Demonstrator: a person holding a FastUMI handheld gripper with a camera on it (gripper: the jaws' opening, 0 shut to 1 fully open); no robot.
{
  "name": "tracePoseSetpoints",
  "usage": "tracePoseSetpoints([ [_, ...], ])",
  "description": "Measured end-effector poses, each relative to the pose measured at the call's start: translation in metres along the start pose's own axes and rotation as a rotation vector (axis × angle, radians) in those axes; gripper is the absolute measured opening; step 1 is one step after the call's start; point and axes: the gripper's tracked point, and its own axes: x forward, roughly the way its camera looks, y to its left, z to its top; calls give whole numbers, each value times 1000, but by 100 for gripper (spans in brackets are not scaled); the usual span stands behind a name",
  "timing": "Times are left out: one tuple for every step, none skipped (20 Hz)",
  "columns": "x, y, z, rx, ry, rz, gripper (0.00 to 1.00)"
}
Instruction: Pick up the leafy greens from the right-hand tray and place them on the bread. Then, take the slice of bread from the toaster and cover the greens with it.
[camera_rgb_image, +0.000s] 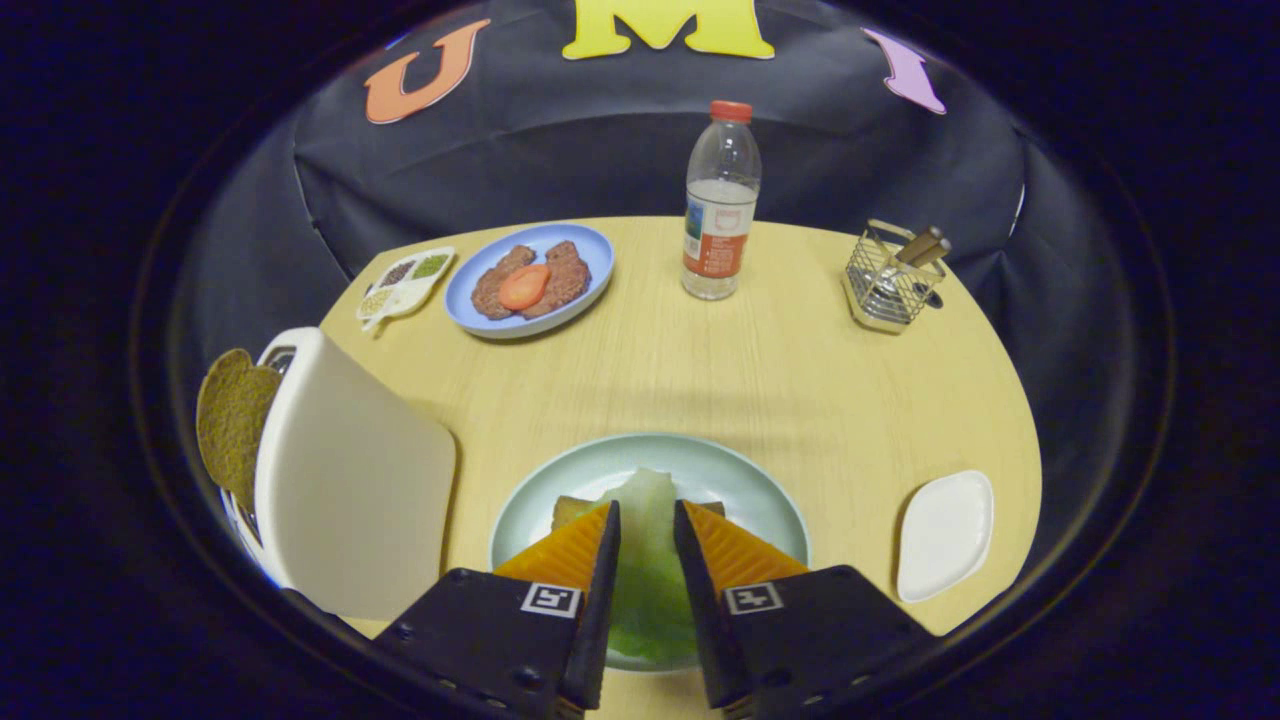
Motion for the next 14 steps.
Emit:
tracePoseSetpoints([
  [-10,3,5,-12,-19,1,48],
  [-19,5,9,-21,-34,1,56],
  [-29,7,15,-29,-54,0,64],
  [-41,10,21,-35,-74,6,72],
  [-50,13,26,-39,-95,4,76],
  [-62,15,33,-46,-117,2,79],
  [-73,22,39,-52,-140,9,80],
  [-85,29,45,-58,-163,23,81],
  [-96,37,49,-64,-184,32,85],
  [-106,44,54,-70,-203,42,87],
  [-119,57,59,-73,-226,60,88],
  [-127,66,62,-75,-242,68,90],
  [-136,77,64,-73,-256,75,92],
  [-142,87,65,-66,-263,89,92],
])
